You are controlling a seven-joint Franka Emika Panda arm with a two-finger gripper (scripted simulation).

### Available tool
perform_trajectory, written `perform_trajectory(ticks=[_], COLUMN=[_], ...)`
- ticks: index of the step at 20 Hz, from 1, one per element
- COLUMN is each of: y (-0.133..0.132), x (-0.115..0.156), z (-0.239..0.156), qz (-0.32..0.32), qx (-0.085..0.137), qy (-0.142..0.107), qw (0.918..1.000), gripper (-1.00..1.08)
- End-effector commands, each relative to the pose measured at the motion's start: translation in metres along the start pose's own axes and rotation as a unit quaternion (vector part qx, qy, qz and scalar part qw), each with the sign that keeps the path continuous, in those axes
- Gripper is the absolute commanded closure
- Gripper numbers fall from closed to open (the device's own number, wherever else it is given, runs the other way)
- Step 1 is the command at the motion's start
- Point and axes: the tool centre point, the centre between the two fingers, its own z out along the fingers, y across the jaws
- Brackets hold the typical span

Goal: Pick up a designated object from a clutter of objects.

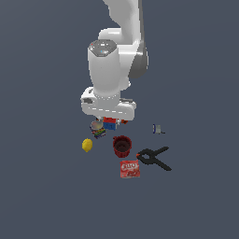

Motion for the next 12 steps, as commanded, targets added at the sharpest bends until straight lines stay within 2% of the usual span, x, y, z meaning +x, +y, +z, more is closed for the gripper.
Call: perform_trajectory(ticks=[1, 12], y=[-0.009, -0.053], x=[-0.009, -0.050], z=[-0.024, -0.132], qz=[0.000, 0.000], qx=[-0.001, -0.002], qy=[-0.001, -0.010], qw=[1.0000, 1.0000], gripper=[1.08, 1.08])
